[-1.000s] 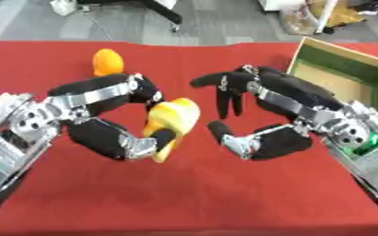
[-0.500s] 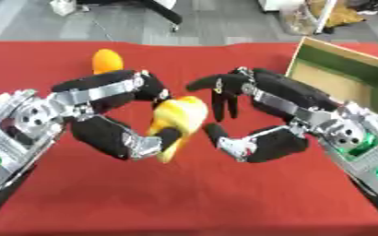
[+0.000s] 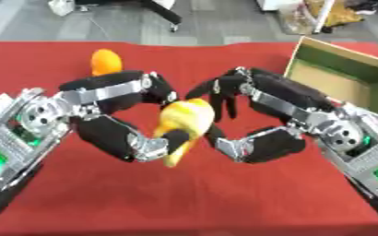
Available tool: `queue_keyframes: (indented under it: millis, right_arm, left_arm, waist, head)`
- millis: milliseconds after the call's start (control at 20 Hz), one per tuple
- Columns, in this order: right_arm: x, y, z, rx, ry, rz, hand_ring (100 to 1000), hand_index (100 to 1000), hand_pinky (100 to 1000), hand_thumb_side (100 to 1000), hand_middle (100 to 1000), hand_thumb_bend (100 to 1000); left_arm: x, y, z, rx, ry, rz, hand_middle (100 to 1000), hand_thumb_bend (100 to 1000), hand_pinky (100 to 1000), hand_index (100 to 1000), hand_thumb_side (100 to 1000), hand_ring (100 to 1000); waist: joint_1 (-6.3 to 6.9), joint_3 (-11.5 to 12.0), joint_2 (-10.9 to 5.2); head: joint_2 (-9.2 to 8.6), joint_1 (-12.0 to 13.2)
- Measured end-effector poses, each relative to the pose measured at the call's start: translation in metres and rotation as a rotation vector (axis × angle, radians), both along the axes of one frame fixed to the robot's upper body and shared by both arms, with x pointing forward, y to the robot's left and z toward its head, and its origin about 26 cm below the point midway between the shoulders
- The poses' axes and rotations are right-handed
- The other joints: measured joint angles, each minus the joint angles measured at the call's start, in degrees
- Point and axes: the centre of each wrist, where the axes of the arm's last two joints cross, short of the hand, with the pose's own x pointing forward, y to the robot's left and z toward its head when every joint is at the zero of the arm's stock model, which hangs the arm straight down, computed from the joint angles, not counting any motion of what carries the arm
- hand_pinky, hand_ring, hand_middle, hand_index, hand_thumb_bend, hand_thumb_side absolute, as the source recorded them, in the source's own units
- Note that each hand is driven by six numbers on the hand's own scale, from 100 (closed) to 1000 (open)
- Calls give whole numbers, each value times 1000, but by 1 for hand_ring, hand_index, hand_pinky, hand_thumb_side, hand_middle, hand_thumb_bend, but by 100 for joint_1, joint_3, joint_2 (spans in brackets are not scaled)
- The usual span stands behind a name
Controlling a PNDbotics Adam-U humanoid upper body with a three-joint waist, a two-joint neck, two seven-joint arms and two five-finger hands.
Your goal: Pick up the objects with one hand, pass them to the other hand, and then place them into the box on the other side of the table.
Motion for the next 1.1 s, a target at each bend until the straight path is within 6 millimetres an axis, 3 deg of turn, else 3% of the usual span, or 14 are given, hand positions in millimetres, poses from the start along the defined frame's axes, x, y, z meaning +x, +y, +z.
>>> queue_keyframes:
  millis: [300, 650, 700, 950, 1100]
  right_arm:
    - [0, 0, -1, 28, -7, -8, 540, 571, 390, 381, 456, 100]
    - [-1, 0, -5, 84, 10, -29, 544, 486, 386, 390, 466, 100]
    - [-1, 0, -5, 93, 13, -32, 544, 492, 386, 393, 466, 100]
    - [-2, 0, -6, 108, 24, -31, 568, 795, 408, 453, 489, 100]
    - [-2, 0, -6, 96, 31, -20, 581, 891, 421, 494, 503, 100]
  left_arm:
    - [0, -1, -1, 0, 8, -6, 347, 100, 792, 458, 382, 461]
    - [0, -1, -1, 5, 3, 7, 348, 100, 791, 461, 378, 462]
    - [0, -1, -1, 6, 2, 9, 348, 100, 791, 461, 379, 462]
    - [0, -1, -1, 14, -3, 20, 348, 100, 790, 462, 378, 462]
    - [-1, -1, -1, 18, -7, 26, 352, 100, 794, 467, 380, 466]
  waist:
    - [0, -17, 0]
    - [0, -18, 0]
    - [0, -19, 0]
    - [0, -23, 0]
    - [0, -31, 0]
  head:
    - [0, -1]
    - [0, -1]
    - [0, 0]
    - [0, 9]
    - [0, 22]
